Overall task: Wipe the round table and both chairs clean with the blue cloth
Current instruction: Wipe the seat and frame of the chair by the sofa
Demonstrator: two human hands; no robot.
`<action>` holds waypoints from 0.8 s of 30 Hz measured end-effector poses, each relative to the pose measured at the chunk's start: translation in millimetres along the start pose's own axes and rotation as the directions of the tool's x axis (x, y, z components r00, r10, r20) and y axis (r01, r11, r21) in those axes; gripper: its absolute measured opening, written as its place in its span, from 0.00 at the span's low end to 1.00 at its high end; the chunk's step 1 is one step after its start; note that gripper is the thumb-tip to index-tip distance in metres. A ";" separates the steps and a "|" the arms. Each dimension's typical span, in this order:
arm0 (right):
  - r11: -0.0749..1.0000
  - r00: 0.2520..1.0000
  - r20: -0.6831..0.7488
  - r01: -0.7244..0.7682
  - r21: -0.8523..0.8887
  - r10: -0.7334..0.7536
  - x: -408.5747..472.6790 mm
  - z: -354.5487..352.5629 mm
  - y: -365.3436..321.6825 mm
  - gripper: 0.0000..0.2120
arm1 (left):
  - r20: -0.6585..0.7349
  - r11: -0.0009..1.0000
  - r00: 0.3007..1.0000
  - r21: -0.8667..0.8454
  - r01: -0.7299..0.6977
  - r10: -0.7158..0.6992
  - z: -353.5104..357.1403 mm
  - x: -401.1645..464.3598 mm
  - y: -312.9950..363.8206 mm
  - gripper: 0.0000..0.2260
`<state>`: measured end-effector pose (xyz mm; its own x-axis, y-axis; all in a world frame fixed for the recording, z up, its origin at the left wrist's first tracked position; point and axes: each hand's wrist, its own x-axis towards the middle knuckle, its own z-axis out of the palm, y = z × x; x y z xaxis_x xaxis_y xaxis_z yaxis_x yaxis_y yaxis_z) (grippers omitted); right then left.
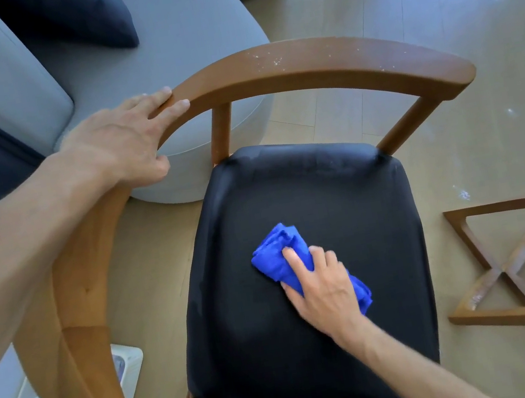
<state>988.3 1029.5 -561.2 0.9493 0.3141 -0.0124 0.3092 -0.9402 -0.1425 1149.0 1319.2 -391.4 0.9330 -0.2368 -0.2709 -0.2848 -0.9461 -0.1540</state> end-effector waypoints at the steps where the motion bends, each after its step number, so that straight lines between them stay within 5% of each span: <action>1: 0.998 0.999 0.007 0.039 0.039 -0.040 -20.1 3.1 -12.0 0.24 | 0.003 1.000 1.000 -0.002 -0.001 0.001 0.2 -0.6 0.4 0.35; 5: 0.894 0.902 0.053 0.416 0.164 -0.429 -95.9 15.4 -43.9 0.21 | 0.009 1.000 1.000 -0.018 -0.006 0.006 -1.8 -2.6 0.6 0.35; 9: 0.786 0.789 -0.012 0.613 0.084 -0.614 -35.9 4.0 -1.5 0.16 | 0.010 1.000 1.000 0.001 -0.017 0.017 -3.6 -1.5 0.4 0.36; 11: 0.877 0.869 -0.118 0.476 -0.065 -0.480 32.7 -2.6 37.4 0.18 | 0.000 1.000 1.000 0.013 -0.029 0.029 -3.2 0.8 -0.4 0.36; 13: 0.984 0.964 -0.227 0.106 -0.146 -0.137 103.3 -9.5 71.8 0.21 | 0.002 0.999 1.000 0.014 -0.031 0.031 -2.2 1.9 -1.2 0.37; 16: 0.920 0.910 -0.164 -0.390 -0.029 0.381 162.2 -8.9 82.9 0.22 | -0.004 0.999 0.999 0.001 -0.037 0.037 2.0 3.6 -2.2 0.37; 18: 0.895 0.884 -0.176 -0.444 -0.028 0.433 160.6 -0.3 57.1 0.22 | -0.004 0.999 0.999 -0.003 -0.041 0.041 3.1 4.3 -3.6 0.37; 21: 0.977 0.958 -0.211 -0.209 -0.051 0.194 103.6 12.6 -7.6 0.21 | -0.010 0.999 0.999 0.001 -0.047 0.047 6.3 4.7 -3.6 0.37; 24: 0.988 0.988 -0.082 0.136 0.078 -0.130 5.4 34.1 -85.1 0.23 | -0.002 0.999 0.999 0.000 -0.050 0.050 7.9 2.3 -2.3 0.37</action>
<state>965.2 1115.7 -582.8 0.9026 0.4215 0.0873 0.4301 -0.8756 -0.2199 1150.0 1322.5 -399.1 0.9181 -0.2838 -0.2767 -0.3307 -0.9333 -0.1402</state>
